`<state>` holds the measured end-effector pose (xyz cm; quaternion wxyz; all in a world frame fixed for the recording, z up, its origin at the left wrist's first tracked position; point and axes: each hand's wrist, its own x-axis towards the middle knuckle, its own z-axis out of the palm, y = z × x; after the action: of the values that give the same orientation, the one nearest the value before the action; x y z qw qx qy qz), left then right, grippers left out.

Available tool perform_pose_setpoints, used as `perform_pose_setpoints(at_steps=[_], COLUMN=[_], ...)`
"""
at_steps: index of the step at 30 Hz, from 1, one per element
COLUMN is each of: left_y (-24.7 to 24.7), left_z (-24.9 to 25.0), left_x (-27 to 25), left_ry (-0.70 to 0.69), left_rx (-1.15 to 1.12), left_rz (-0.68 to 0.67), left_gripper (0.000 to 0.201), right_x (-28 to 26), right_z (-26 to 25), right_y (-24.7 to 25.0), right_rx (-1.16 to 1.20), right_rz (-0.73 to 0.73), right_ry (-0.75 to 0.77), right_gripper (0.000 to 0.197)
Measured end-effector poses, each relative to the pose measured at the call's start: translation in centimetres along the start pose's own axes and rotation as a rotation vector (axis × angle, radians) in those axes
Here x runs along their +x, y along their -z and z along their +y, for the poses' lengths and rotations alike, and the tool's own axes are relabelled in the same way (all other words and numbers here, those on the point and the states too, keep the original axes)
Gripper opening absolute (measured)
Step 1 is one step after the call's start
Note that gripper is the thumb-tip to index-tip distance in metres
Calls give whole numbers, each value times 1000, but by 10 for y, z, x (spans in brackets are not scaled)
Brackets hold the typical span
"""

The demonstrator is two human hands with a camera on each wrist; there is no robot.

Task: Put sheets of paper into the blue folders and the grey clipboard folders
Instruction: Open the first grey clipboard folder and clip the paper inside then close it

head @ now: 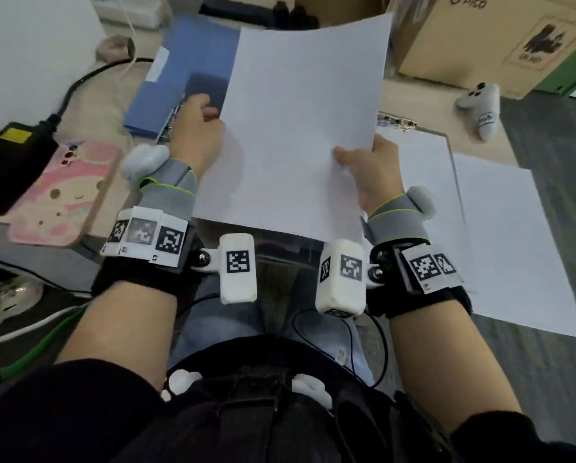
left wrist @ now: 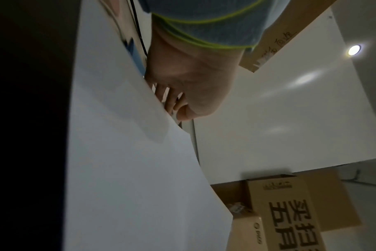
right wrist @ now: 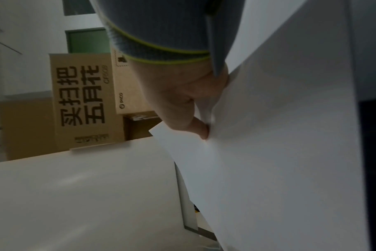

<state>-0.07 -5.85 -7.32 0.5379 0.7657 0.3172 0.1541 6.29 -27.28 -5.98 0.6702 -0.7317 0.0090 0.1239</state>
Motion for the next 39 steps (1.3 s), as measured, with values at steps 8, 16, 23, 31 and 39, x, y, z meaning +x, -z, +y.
perform_pose_setpoints(at_steps=[8, 16, 23, 31, 39], left_y=[31, 59, 64, 65, 67], left_z=[-41, -64, -85, -76, -79], left_x=[1, 6, 7, -2, -11], left_ry=[224, 204, 188, 200, 127], left_rx=[438, 172, -1, -28, -77], left_rz=[145, 79, 21, 54, -40], left_gripper=[41, 18, 42, 9, 29], right_x=[7, 6, 6, 2, -6], right_z=[24, 33, 31, 30, 32], right_y=[-40, -62, -55, -57, -76], right_rx=[-88, -197, -196, -269, -343], right_rz=[1, -3, 20, 18, 55], right_ry=[-120, -109, -109, -108, -42], right_gripper=[26, 23, 26, 16, 20])
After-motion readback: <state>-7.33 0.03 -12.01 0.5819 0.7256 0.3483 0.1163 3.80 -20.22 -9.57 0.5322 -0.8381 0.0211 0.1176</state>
